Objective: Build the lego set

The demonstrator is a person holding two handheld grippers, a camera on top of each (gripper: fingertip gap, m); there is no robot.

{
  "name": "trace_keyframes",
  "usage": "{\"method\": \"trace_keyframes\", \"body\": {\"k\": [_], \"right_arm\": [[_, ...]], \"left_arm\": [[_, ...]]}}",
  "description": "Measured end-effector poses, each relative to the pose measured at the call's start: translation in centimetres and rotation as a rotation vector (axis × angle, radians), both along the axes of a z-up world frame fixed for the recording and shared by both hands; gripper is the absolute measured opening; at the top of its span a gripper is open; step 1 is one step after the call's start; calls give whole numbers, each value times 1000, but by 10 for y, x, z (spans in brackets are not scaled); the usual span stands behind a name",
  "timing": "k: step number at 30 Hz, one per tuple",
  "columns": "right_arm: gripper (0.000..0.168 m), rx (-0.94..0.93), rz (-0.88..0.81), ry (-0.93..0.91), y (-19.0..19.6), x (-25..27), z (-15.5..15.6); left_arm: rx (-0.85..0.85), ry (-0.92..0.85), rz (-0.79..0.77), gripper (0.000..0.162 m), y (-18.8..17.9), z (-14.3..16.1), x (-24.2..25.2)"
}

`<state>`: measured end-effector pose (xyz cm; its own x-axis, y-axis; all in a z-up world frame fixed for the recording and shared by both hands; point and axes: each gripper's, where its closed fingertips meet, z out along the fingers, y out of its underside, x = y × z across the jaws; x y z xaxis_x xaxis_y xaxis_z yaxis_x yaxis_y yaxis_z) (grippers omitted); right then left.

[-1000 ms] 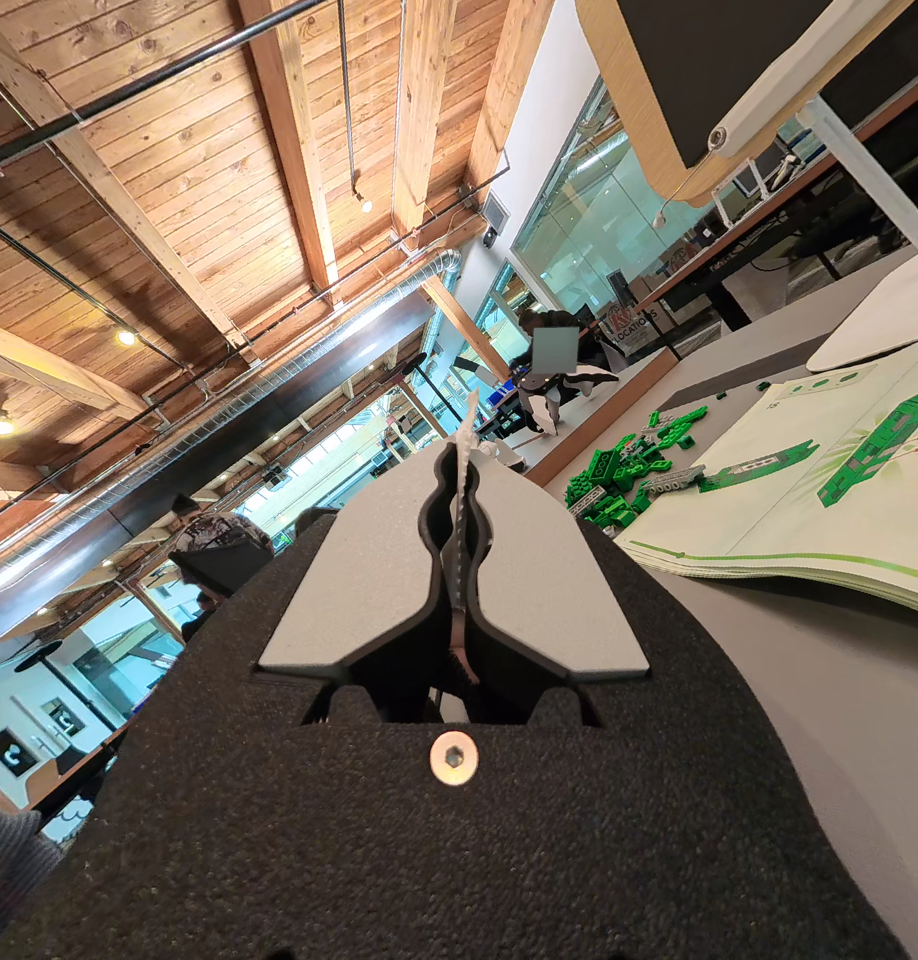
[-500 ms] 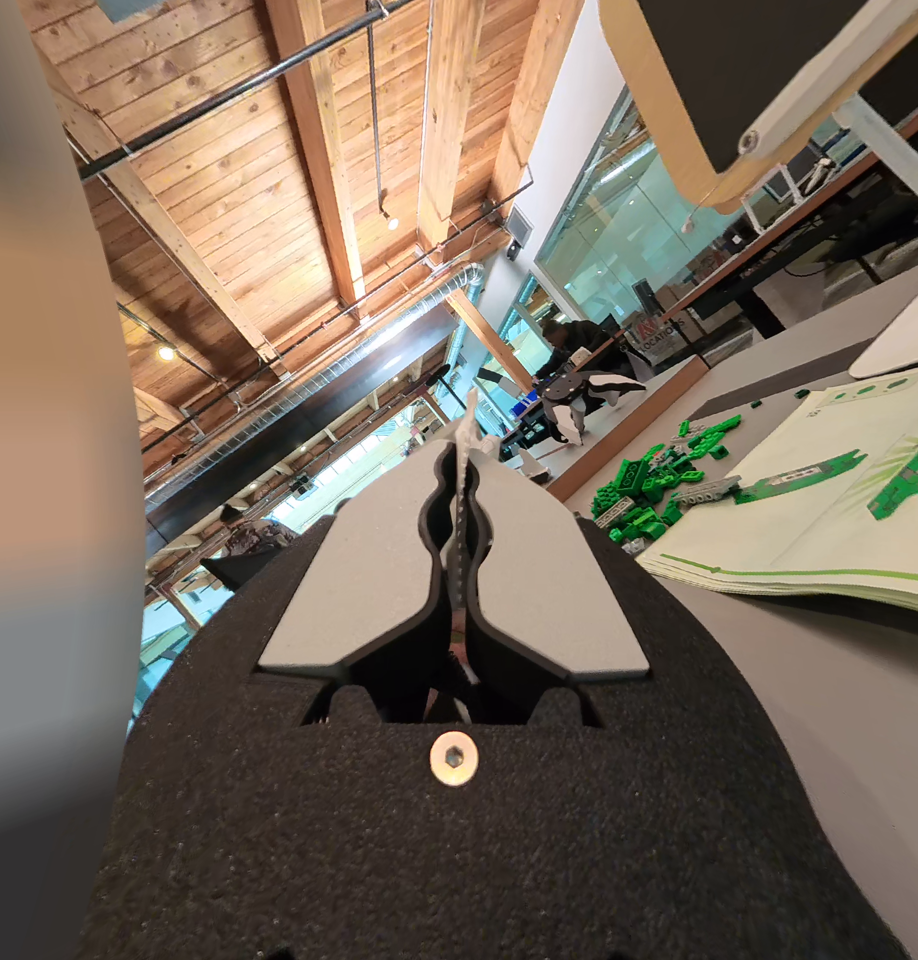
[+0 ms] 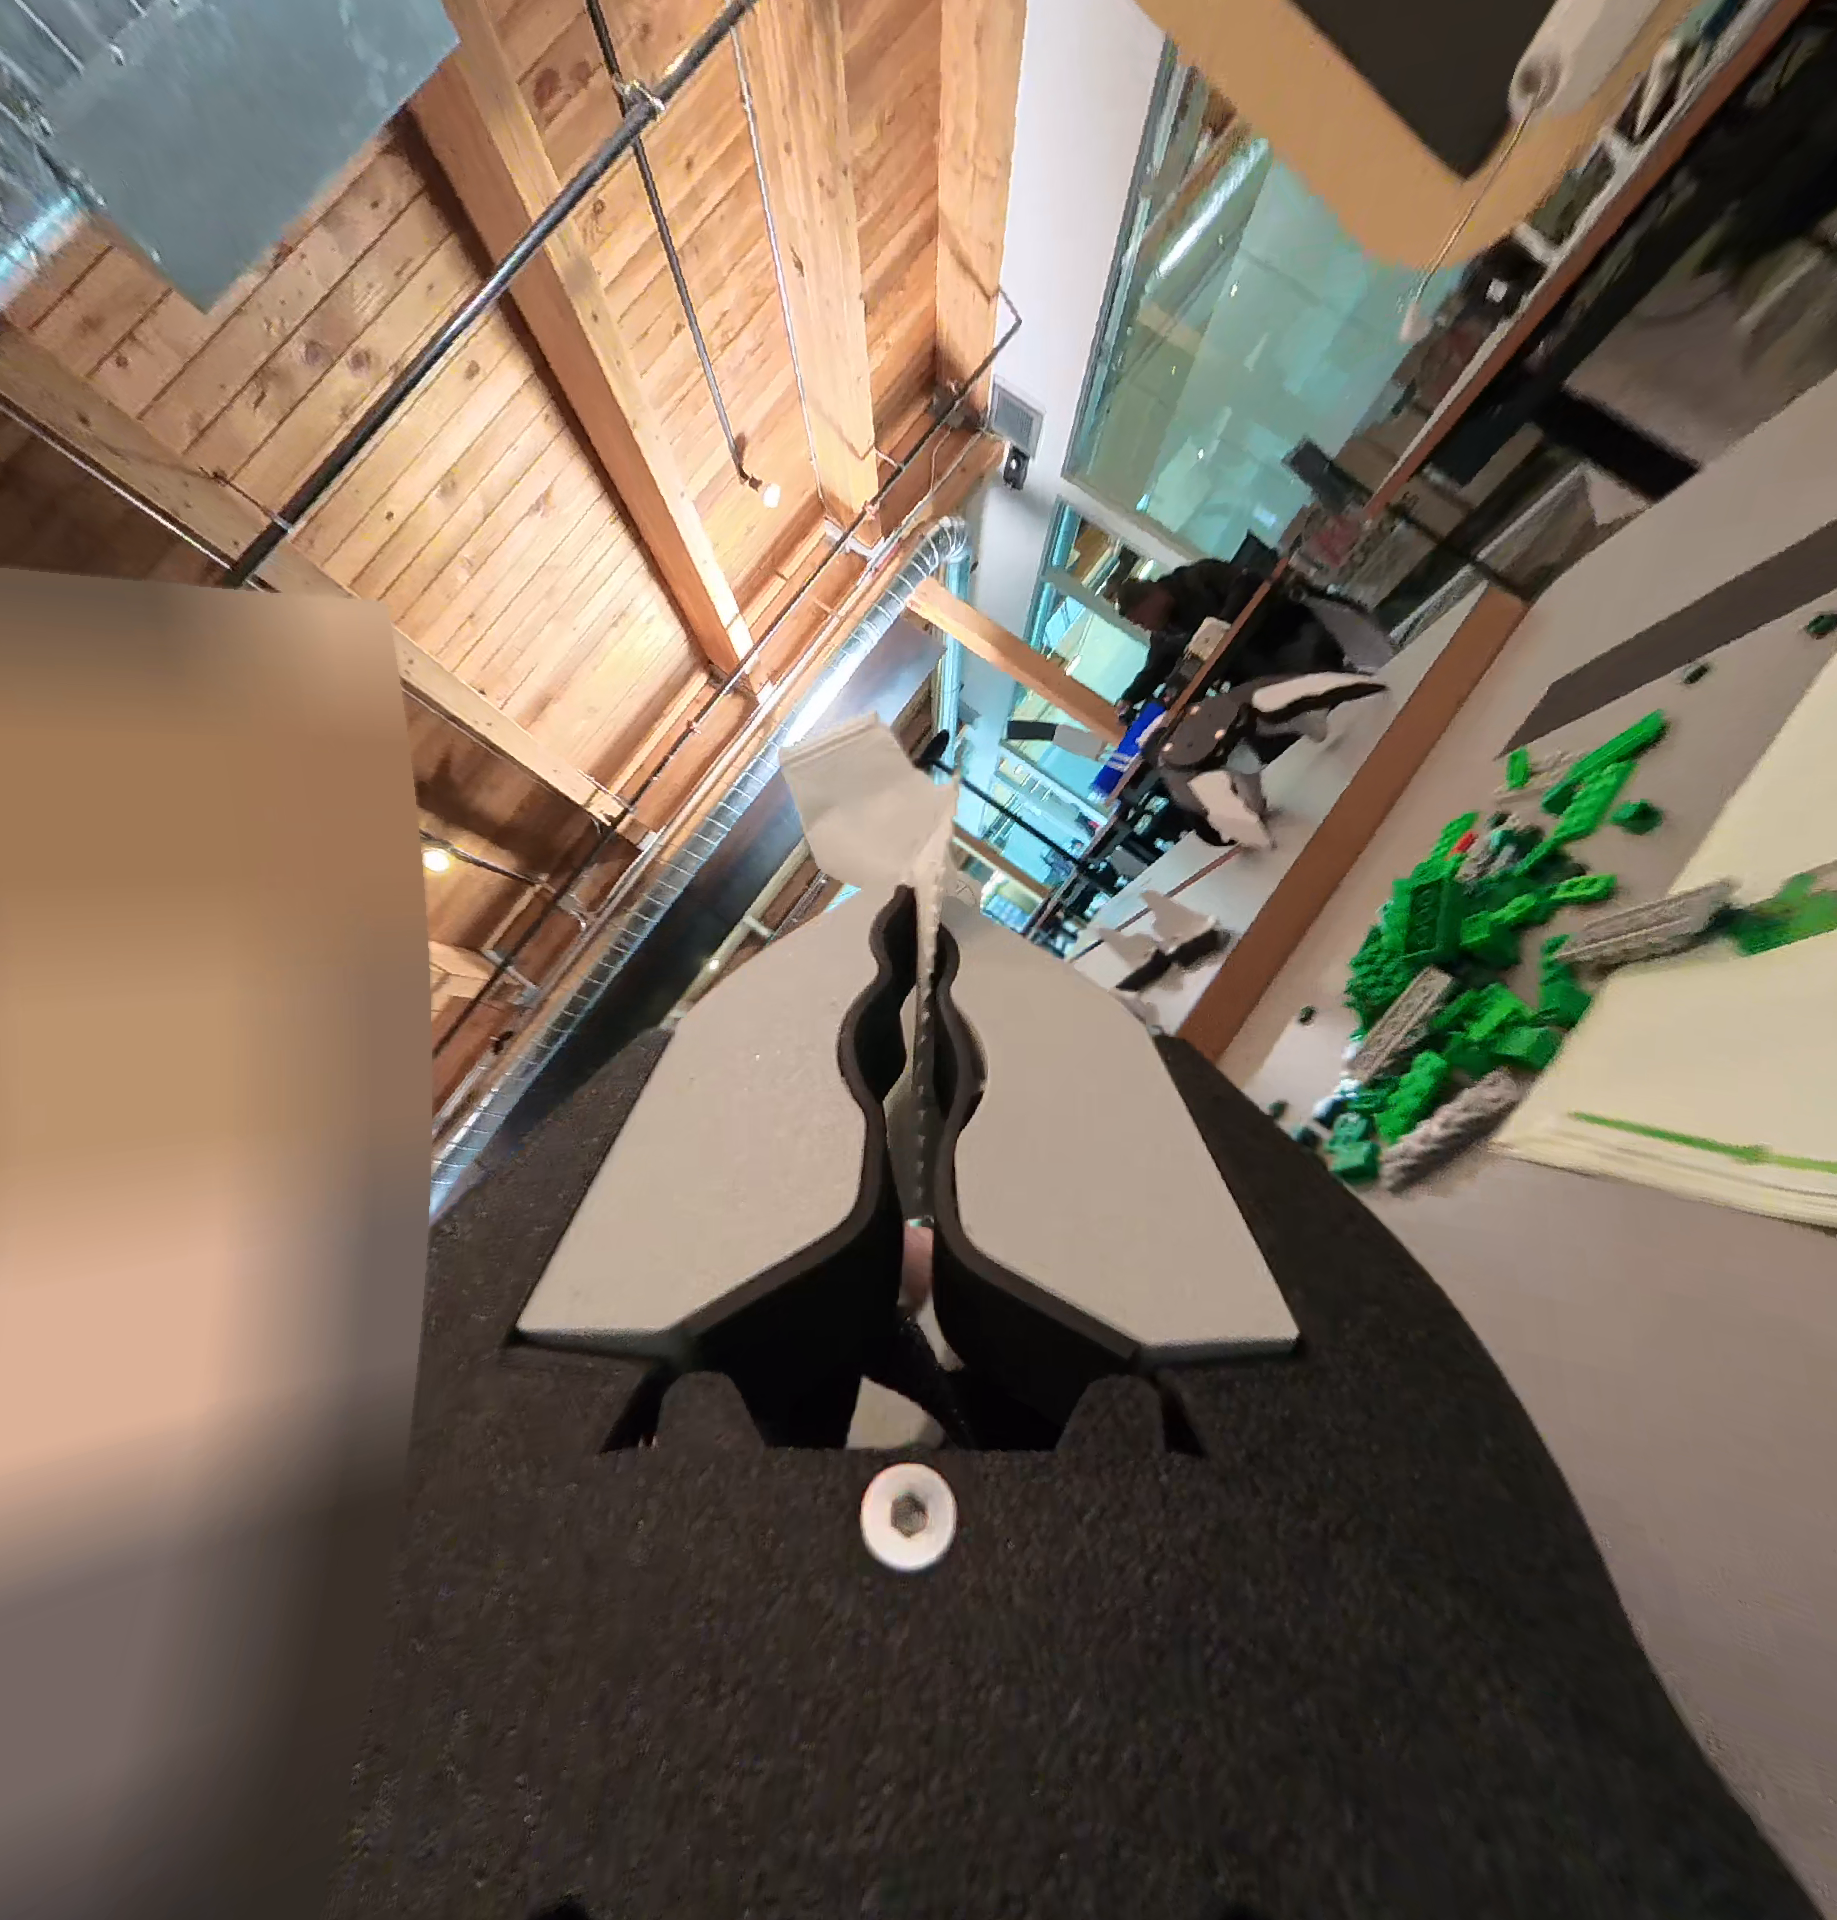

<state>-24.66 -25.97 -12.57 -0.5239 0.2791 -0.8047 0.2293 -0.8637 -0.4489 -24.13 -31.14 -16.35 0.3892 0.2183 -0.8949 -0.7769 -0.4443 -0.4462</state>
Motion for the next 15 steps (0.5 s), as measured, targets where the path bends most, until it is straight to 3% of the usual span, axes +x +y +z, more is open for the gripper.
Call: {"method": "trace_keyframes", "body": {"k": [3, 8, 10, 13, 15], "right_arm": [[0, -44, 53, -32, -12, -7, 9], [0, -54, 134, -114, -34, -18, 2], [0, -56, 164, -150, -46, -24, -4], [0, -101, 209, -188, -58, -34, -10], [0, -63, 212, -198, -63, -42, -12]], "left_arm": [[-52, 180, 60, 51, -16, 5, -9], [-193, 375, 79, 47, -27, 8, -11], [-211, 417, 59, 38, -27, 11, -8], [-240, 477, 64, 8, -32, 15, -12], [-239, 384, 66, 8, -37, 14, -20]]}}
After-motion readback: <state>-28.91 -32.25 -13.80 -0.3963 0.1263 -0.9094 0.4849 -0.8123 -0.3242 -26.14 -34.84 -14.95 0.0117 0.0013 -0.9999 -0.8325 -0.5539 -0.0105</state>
